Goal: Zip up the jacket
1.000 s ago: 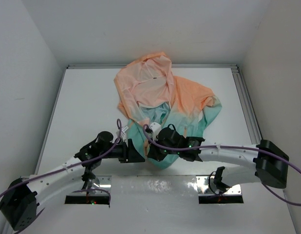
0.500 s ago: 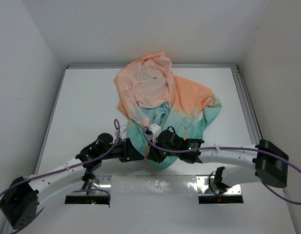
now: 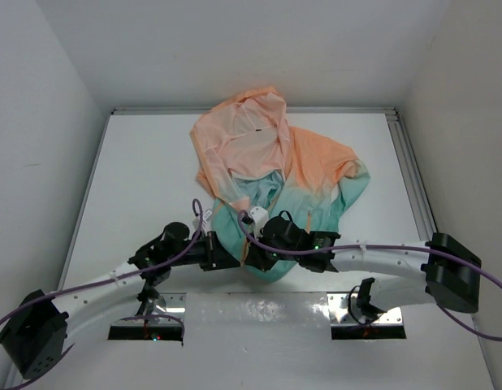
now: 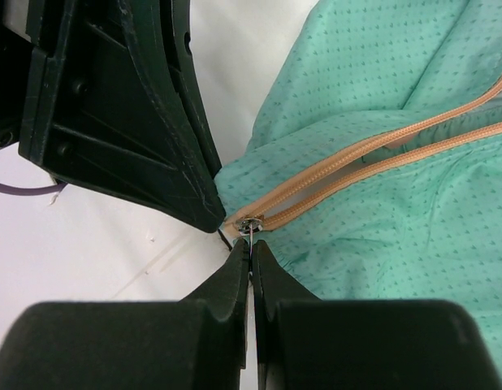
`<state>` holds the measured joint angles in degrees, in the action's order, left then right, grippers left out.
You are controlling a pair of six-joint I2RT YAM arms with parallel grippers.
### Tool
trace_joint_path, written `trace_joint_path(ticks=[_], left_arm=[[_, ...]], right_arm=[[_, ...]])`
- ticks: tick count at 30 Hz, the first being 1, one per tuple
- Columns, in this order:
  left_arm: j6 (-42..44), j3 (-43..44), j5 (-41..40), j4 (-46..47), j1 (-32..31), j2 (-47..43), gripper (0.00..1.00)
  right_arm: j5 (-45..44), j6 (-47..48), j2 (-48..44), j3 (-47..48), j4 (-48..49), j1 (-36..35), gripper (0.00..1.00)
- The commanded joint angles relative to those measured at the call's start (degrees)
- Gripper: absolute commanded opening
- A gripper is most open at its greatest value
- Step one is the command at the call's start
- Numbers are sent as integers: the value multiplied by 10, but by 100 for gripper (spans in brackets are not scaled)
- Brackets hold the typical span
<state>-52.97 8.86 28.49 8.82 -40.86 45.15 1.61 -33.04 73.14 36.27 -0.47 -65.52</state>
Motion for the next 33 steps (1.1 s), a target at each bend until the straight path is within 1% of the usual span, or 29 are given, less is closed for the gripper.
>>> trace_joint_path(ticks=[1,3,6,7,10,11,14,17,20,23,24,25,26,27,29,30,32,33], left_arm=[[11,-8,10,37,-6,5,1],[16,-11,17,45,-6,3,0],[39,-5,25,22,-6,-6,0],[46,-3,24,0,-6,-15,0],[66,4,19,-28,-6,-39,0],[71,5,19,-32,-6,-44,0],[83,10,22,-45,-6,-54,0],[94,15,24,-57,-6,-63,0],[105,29,23,-74,-6,-73,0],[108,41,26,-86,-6,-91,0],[110,48,25,-87,-6,-102,0],[112,55,19,-118,-6,-107,0],[122,80,15,-129,-6,-114,0],[129,94,10,-143,-6,-127,0],[152,142,-12,-186,-6,-138,0],[159,156,-20,-202,-6,-147,0],[179,192,-52,-244,-6,-155,0],[182,200,-64,-254,-6,-166,0]], right_arm=[[-3,-2,0,9,18,-6,0],[-13,7,4,20,9,-5,0],[-76,27,9,38,-14,-5,0],[-119,34,14,55,-32,-6,0],[-167,60,24,83,-44,-2,0],[-195,69,26,89,-46,-1,0],[-234,81,35,108,-49,18,0],[-251,91,41,123,-47,43,0],[-245,107,49,141,-43,62,0],[-277,132,67,181,-64,88,0],[-289,137,76,190,-64,113,0],[-292,141,81,210,-64,127,0],[-296,148,83,220,-63,143,0],[-301,150,92,231,-56,181,0],[-306,156,105,266,-47,225,0],[-309,157,126,281,-43,268,0],[-318,157,151,322,-33,314,0],[-321,154,165,337,-26,359,0]])
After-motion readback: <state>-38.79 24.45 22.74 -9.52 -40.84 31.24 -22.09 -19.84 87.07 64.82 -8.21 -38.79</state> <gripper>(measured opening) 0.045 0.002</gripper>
